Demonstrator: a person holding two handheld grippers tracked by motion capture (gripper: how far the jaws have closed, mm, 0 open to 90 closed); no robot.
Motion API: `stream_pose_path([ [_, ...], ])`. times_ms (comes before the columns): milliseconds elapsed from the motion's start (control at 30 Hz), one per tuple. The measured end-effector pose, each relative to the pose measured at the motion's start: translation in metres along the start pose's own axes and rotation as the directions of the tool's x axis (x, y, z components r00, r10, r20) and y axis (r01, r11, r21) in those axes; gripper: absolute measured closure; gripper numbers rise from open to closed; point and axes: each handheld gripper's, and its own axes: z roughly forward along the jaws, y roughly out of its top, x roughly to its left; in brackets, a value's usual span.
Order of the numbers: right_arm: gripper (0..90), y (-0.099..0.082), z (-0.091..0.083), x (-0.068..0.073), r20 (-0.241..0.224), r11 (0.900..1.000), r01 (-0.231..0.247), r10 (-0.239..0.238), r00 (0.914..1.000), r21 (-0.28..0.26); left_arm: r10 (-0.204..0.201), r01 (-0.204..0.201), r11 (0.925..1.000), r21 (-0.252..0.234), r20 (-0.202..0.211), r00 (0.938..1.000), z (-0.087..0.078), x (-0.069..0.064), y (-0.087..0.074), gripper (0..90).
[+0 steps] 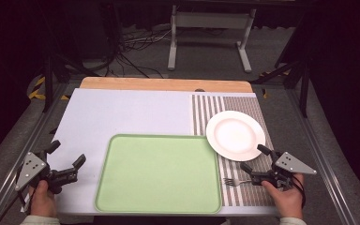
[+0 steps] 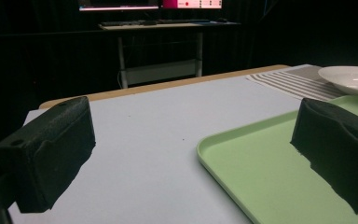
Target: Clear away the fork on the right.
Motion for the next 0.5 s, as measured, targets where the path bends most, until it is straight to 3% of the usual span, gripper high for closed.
stream_pose_path([
  [233, 4.7, 0.0013, -0.0062, -0.0031, 0.015, 0.9997, -0.012, 0.013, 0.9998, -0.019, 0.009, -0.009, 0.9999, -0.005, 0.008, 0.9999, 0.0, -0.0001, -0.0009, 0.3],
  [500, 4.7, 0.0006, -0.004, -0.0015, 0.002, 0.9999, -0.013, 0.013, 0.9999, -0.01, 0.007, -0.007, 1.0, -0.001, -0.004, 1.0, -0.0004, 0.0007, -0.0012, 0.3],
])
